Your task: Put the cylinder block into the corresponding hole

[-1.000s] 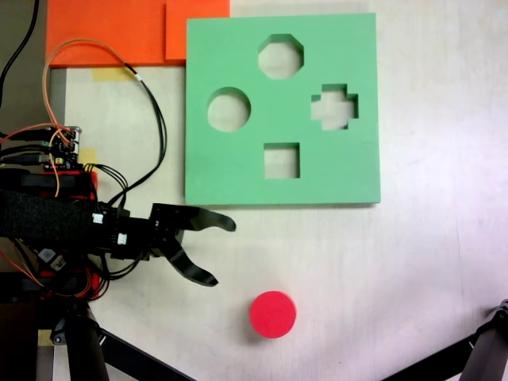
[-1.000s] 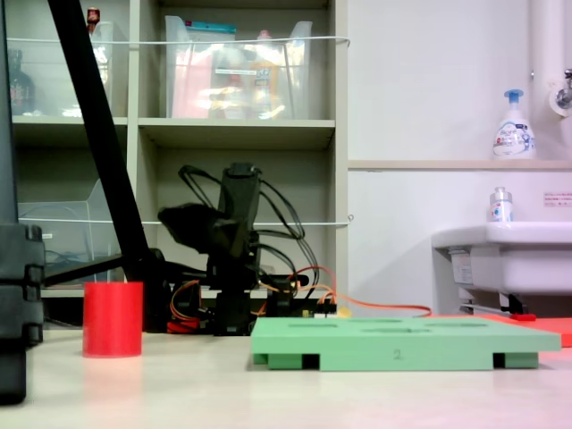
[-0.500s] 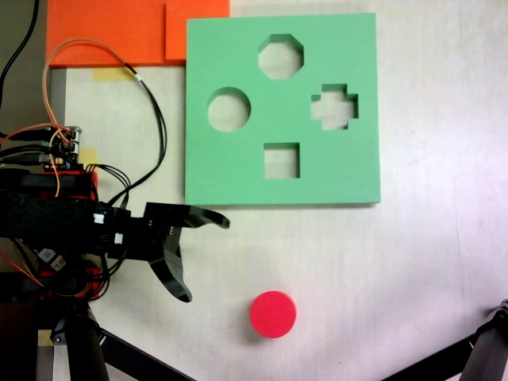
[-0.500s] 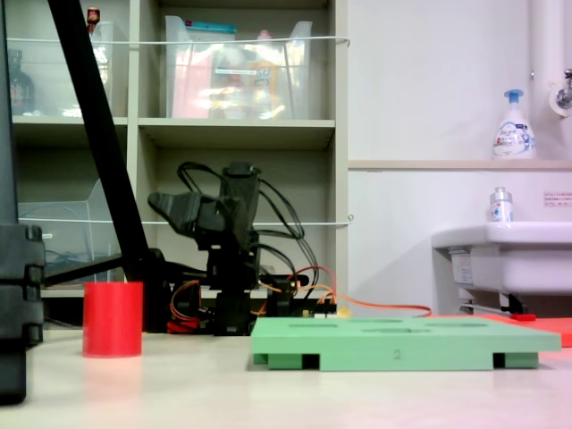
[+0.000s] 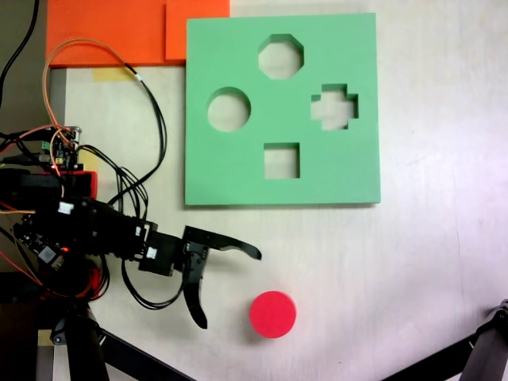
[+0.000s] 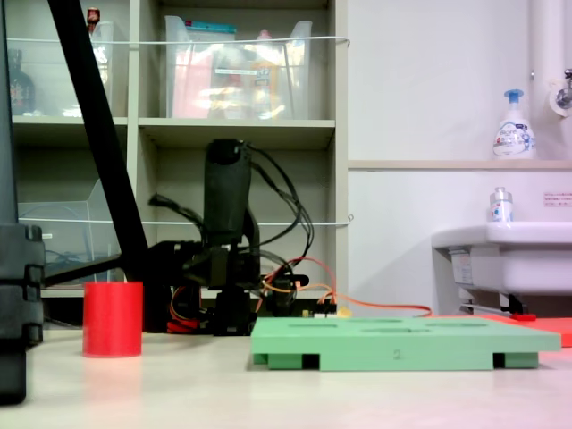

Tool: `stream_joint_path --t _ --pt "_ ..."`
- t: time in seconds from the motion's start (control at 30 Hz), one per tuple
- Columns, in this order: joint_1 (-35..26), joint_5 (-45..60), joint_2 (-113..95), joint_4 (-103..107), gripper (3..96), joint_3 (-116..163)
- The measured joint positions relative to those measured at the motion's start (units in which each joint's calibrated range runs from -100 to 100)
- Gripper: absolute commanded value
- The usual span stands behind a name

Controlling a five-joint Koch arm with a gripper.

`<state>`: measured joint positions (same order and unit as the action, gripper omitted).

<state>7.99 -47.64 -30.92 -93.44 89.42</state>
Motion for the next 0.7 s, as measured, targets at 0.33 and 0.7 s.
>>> stream_joint_path --t 0.33,0.7 --pt "3.5 -1.3 18.7 0.0 85.0 -11.2" --pt "5.2 -2.4 32.6 0.0 85.0 -24.5"
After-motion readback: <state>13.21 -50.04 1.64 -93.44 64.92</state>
